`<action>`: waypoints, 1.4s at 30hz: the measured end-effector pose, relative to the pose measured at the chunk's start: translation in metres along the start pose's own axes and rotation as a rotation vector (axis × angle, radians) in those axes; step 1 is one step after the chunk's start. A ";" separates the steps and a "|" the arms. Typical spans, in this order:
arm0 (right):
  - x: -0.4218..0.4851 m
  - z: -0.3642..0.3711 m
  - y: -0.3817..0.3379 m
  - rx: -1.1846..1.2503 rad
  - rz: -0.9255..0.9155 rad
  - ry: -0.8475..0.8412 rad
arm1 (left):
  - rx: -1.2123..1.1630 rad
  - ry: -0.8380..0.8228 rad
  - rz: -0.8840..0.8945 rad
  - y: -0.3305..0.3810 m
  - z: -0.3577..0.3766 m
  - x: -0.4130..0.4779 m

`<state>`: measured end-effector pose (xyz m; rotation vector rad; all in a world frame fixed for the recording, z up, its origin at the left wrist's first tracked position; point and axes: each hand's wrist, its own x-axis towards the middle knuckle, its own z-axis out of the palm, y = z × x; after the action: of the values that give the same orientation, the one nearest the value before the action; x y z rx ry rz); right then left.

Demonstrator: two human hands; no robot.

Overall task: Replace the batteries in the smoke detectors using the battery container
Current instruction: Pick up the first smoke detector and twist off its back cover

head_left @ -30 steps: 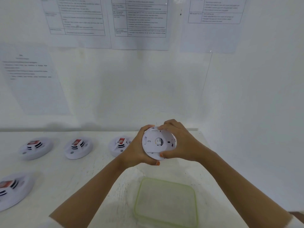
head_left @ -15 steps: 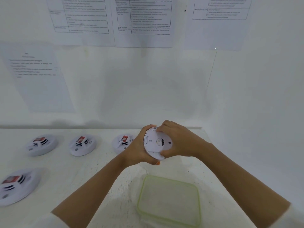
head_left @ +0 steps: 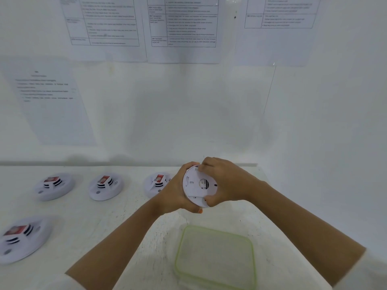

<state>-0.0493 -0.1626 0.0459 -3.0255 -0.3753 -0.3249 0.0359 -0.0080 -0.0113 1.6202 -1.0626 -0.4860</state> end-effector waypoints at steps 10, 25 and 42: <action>-0.002 0.004 -0.001 -0.034 -0.003 -0.002 | 0.029 0.001 -0.003 -0.001 -0.001 0.000; -0.003 0.016 -0.004 -0.099 -0.037 0.023 | 0.021 -0.014 0.006 -0.003 0.000 -0.001; 0.002 0.013 0.001 -0.097 -0.097 -0.011 | 0.014 -0.018 0.002 -0.007 0.000 -0.001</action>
<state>-0.0448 -0.1620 0.0333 -3.1106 -0.5240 -0.3434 0.0387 -0.0070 -0.0182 1.6296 -1.0826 -0.4941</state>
